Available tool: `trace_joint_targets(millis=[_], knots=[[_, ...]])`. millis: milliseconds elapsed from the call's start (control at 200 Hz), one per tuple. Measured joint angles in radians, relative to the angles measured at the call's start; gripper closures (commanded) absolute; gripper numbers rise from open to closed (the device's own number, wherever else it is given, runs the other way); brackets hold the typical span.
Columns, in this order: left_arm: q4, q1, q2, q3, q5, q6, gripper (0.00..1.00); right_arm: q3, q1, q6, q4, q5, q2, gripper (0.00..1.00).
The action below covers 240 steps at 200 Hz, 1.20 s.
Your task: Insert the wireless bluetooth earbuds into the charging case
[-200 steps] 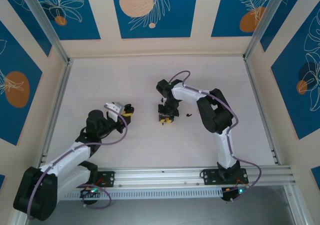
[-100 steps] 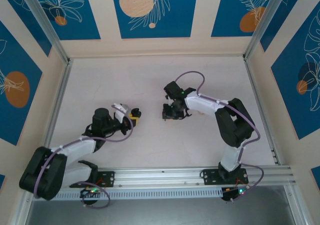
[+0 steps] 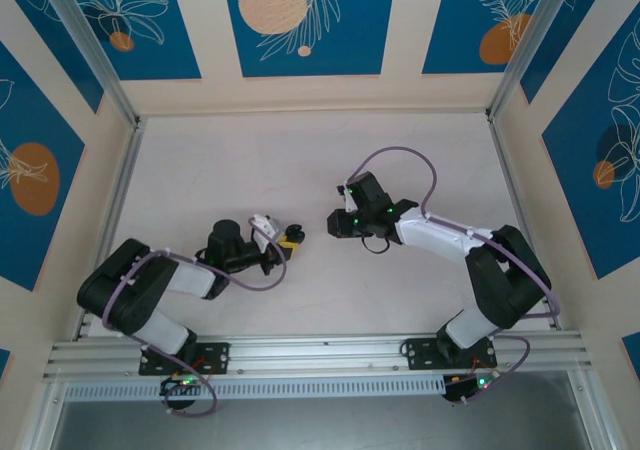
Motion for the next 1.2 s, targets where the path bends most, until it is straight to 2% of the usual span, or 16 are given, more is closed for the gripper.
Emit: trace_joint_targets(millis=[200,365,880,1200], knots=[[0.2,-0.027,0.146,0.001,0.0,0.008,0.86,-0.068,0.018,-0.034,0.111,0.0,-0.078,0.79],[0.299,-0.042,0.211,0.008,-0.001,0.008,0.86,-0.123,0.048,-0.059,0.192,-0.002,-0.137,0.79],[0.354,-0.069,0.212,0.021,-0.034,0.009,0.86,-0.164,0.124,-0.102,0.338,-0.027,-0.175,0.79],[0.355,-0.072,0.195,0.021,-0.044,0.009,0.86,-0.163,0.15,-0.117,0.349,-0.022,-0.116,0.79]])
